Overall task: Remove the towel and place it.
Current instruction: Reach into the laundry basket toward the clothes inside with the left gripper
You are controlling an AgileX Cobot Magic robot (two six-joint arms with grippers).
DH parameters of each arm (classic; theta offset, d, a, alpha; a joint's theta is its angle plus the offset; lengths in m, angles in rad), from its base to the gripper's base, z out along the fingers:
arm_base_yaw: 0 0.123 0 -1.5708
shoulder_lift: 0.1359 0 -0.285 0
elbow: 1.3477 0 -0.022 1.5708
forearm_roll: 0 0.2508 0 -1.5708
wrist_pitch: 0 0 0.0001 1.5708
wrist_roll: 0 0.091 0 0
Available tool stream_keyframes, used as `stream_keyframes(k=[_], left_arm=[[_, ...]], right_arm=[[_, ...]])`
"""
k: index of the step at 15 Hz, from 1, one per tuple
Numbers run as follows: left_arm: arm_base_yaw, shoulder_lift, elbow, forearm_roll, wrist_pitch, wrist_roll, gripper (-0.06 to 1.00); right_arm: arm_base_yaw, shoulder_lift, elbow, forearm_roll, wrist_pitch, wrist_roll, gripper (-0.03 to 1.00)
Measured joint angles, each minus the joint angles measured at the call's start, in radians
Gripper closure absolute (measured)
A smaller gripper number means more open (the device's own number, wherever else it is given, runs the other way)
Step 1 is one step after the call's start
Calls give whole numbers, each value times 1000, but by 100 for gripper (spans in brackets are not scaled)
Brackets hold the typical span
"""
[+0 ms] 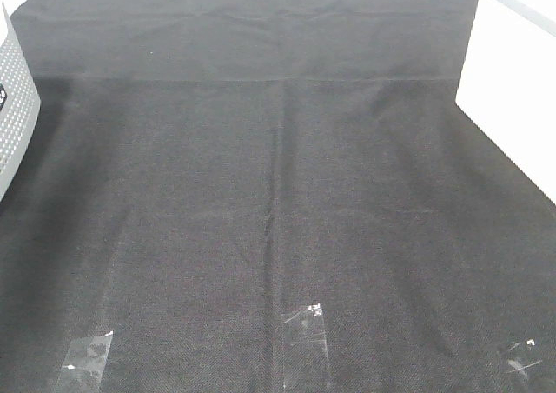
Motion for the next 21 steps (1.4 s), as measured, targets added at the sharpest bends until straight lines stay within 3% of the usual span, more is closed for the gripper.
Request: stream_keyframes(k=[4,8,11,21], left_arm=[[83,236,-86,-11,-60,26,-5],[156,404,-110,-12,-96,121,-5],[160,505,-110,-4,-169,132,-5],[160,673,-111,52,-245,176,-5]], right_arm=[[0,0,0,0,0,0,18],[0,0,0,0,0,0,18],[0,0,0,0,0,0,18],[0,0,0,0,0,0,18]])
